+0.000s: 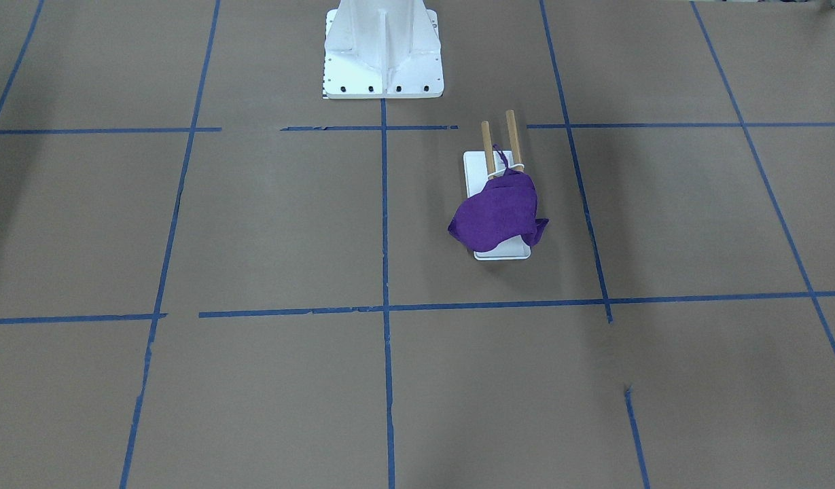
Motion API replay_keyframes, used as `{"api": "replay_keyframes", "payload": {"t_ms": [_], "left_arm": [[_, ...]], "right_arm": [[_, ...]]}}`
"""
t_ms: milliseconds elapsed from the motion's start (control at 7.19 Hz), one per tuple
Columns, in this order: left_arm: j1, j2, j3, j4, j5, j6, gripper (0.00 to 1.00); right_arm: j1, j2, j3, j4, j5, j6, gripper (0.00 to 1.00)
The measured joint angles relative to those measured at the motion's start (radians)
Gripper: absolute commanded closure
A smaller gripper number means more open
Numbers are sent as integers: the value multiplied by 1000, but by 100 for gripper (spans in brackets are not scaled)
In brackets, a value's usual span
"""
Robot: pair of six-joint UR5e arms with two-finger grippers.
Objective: Hang towel on rack
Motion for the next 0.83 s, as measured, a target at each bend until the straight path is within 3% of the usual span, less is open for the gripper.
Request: {"api": "replay_keyframes", "payload": {"t_ms": [278,835], "left_arm": [[2,0,-4,15,0,-111,0],[11,10,-51,82,-4,-132,0]], "right_arm": [[0,-16,3,4,2,3,0],[0,-17,-1,5,6,4,0]]}}
